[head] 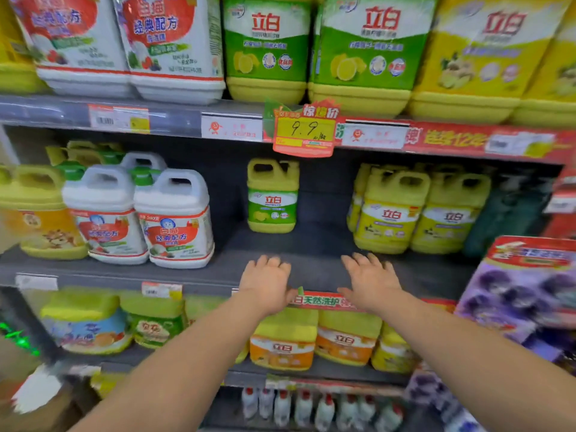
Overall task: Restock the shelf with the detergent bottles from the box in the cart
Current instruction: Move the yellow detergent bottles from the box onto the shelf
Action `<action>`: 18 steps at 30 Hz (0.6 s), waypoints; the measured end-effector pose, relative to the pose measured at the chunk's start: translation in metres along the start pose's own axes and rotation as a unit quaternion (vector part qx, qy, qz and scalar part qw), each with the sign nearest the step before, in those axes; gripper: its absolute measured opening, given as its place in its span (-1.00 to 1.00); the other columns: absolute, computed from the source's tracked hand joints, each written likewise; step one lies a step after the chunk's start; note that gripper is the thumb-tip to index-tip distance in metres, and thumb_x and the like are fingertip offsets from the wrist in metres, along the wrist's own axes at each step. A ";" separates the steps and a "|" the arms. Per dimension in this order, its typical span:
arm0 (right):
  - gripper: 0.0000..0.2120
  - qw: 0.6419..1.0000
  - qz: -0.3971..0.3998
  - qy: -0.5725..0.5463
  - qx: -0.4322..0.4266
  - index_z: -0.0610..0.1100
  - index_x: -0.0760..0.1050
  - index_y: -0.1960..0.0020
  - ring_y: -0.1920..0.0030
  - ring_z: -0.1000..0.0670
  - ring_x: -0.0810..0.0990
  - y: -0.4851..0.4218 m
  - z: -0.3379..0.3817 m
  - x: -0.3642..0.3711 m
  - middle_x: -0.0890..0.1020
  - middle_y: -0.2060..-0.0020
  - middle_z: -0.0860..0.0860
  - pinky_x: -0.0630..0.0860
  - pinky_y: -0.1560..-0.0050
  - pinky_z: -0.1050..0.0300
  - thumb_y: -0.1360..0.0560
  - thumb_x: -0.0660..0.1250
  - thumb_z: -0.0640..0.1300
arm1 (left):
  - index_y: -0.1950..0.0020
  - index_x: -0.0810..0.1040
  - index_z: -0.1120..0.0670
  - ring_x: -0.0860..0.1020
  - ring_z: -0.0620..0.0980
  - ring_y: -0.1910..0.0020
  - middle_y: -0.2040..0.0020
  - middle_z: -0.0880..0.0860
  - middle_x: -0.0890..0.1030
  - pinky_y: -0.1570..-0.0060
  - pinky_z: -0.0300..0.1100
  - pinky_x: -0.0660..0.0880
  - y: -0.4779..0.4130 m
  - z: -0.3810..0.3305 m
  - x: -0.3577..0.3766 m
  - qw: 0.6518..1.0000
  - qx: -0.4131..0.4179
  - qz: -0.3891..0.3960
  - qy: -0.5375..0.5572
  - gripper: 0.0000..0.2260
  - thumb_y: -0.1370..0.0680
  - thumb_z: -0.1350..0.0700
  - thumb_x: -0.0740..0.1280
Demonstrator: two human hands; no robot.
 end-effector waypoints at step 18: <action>-0.34 0.955 -0.025 -0.022 0.294 -0.02 0.12 -0.48 -0.46 -0.14 0.20 0.400 -0.290 0.036 0.29 -0.44 -0.03 0.21 -0.37 -0.18 -0.48 0.23 0.19 | -0.27 0.41 0.05 0.41 0.11 -0.28 -0.27 0.09 0.46 -0.17 0.00 0.39 0.127 -0.434 -0.022 0.952 0.301 0.002 0.051 -0.53 -0.50 -0.22 0.20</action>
Point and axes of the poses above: each hand's wrist, its own y-axis away from the middle knuckle, its own x-axis out of the palm, z = x × y, the point moved 8 cm from there along -y, towards the middle knuckle
